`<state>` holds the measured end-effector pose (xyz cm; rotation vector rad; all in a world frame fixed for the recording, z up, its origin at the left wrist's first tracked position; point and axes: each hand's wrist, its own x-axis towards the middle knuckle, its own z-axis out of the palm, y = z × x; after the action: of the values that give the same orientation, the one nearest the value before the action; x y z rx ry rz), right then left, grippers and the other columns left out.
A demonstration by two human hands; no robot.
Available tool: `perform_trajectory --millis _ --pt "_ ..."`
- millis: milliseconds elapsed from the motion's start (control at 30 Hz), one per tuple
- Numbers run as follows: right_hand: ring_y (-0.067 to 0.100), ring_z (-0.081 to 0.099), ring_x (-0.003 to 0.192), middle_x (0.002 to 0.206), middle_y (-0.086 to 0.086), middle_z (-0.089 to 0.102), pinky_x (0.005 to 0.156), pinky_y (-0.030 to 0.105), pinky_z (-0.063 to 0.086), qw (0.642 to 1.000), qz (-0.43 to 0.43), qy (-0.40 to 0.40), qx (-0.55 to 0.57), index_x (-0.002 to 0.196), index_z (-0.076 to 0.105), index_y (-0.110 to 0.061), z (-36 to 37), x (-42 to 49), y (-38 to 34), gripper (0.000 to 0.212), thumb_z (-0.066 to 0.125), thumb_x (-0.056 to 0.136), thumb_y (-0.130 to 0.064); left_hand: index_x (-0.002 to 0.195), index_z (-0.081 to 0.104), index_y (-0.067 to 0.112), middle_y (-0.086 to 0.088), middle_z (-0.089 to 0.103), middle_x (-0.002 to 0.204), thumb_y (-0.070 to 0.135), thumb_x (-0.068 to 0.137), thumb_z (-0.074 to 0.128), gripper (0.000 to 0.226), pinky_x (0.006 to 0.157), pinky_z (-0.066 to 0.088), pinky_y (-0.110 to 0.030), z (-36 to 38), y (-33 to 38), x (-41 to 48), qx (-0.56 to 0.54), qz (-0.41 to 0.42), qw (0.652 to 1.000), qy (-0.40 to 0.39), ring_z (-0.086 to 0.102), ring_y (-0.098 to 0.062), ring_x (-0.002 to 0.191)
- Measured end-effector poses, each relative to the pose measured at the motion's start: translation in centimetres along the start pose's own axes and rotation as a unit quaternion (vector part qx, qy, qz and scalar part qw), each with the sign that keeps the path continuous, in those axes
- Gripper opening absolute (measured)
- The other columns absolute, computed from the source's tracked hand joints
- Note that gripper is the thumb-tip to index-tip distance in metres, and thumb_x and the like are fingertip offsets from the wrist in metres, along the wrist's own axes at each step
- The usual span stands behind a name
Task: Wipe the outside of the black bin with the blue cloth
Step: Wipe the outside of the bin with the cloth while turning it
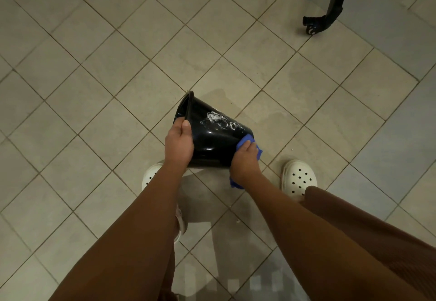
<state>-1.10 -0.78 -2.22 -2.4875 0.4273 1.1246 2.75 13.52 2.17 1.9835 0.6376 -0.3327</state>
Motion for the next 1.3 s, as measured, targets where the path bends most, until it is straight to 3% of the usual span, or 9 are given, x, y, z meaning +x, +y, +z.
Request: perform_trajectory --millis 233,367,533,600,800,900,1033,1200,1300 --pt "0.038 -0.003 0.143 0.154 0.024 -0.007 0.117 0.044 0.010 0.997 -0.058 0.036 -0.035 0.145 -0.010 0.002 0.1 0.6 -0.8 0.106 0.071 0.079 -0.005 0.126 0.056 0.012 -0.014 0.062 0.117 0.034 0.104 0.034 0.038 0.099 0.048 -0.052 -0.1 0.2 -0.3 -0.032 -0.025 0.999 -0.005 0.059 -0.030 0.110" --pt "0.034 0.012 0.142 0.153 0.017 0.008 0.115 0.043 0.023 0.998 -0.036 0.017 0.051 0.147 0.003 -0.003 -1.1 1.8 0.9 0.098 0.070 0.077 -0.007 0.122 0.056 0.006 -0.014 0.061 0.113 0.027 0.104 0.037 0.034 0.095 0.047 -0.043 -0.2 0.2 -0.2 -0.040 -0.026 0.999 -0.015 0.058 -0.029 0.106" --pt "0.033 0.018 0.141 0.153 0.015 0.009 0.114 0.041 0.026 0.994 -0.042 0.024 0.099 0.148 0.007 -0.004 -0.8 1.4 1.5 0.088 0.064 0.081 -0.005 0.087 0.060 0.012 -0.007 0.056 0.084 0.012 0.093 0.044 0.017 0.077 0.041 -0.035 -0.7 1.5 0.7 -0.079 -0.093 0.992 -0.036 0.053 -0.024 0.083" --pt "0.032 0.024 0.138 0.151 0.014 0.016 0.113 0.040 0.028 0.991 -0.053 0.053 0.107 0.147 0.013 -0.005 -0.4 1.2 1.8 0.086 0.066 0.079 -0.004 0.088 0.057 0.012 -0.008 0.055 0.084 0.013 0.091 0.043 0.015 0.075 0.040 -0.036 -0.5 1.8 1.1 -0.063 -0.110 0.992 -0.028 0.052 -0.026 0.084" --pt "0.027 0.033 0.127 0.144 0.012 0.027 0.106 0.030 0.029 0.988 -0.090 0.082 0.091 0.142 0.027 -0.008 0.4 0.2 3.5 0.069 0.062 0.083 -0.005 0.105 0.065 0.010 -0.013 0.065 0.101 0.053 0.102 0.024 0.059 0.092 0.048 -0.044 0.2 1.3 1.0 0.008 -0.111 0.994 -0.020 0.061 -0.028 0.096" --pt "0.027 0.040 0.121 0.133 0.012 0.036 0.093 0.023 0.035 0.972 -0.080 0.126 0.180 0.133 0.040 -0.008 0.0 0.4 4.1 0.052 0.053 0.084 0.003 0.105 0.064 0.006 -0.014 0.064 0.100 0.046 0.105 0.026 0.055 0.091 0.048 -0.043 0.2 1.2 1.3 0.046 -0.076 0.996 0.011 0.060 -0.030 0.098" --pt "0.028 0.020 0.141 0.152 0.014 0.022 0.115 0.031 0.017 0.968 -0.095 0.159 0.167 0.145 0.028 -0.005 0.2 0.1 3.4 0.068 0.053 0.083 0.007 0.117 0.060 0.007 -0.011 0.059 0.101 0.030 0.107 0.031 0.039 0.082 0.041 -0.035 0.4 1.1 1.2 0.049 -0.053 0.997 0.025 0.057 -0.027 0.100" --pt "0.031 -0.007 0.145 0.157 0.015 0.001 0.115 0.034 -0.003 0.966 -0.159 0.153 0.136 0.148 0.013 -0.005 2.7 -1.0 3.4 0.058 0.041 0.098 -0.008 0.131 0.053 0.010 -0.010 0.055 0.107 0.019 0.107 0.029 0.035 0.083 0.039 -0.034 0.6 0.8 1.2 0.040 -0.038 0.998 0.029 0.052 -0.024 0.101" --pt "0.026 -0.015 0.143 0.157 0.012 -0.004 0.118 0.040 -0.005 0.968 -0.185 0.141 0.091 0.149 0.007 -0.006 2.9 -0.7 3.9 0.066 0.044 0.094 -0.002 0.130 0.053 0.009 -0.005 0.053 0.098 0.018 0.108 0.028 0.035 0.080 0.038 -0.032 0.8 0.7 0.7 0.044 -0.025 0.998 0.040 0.052 -0.022 0.094"
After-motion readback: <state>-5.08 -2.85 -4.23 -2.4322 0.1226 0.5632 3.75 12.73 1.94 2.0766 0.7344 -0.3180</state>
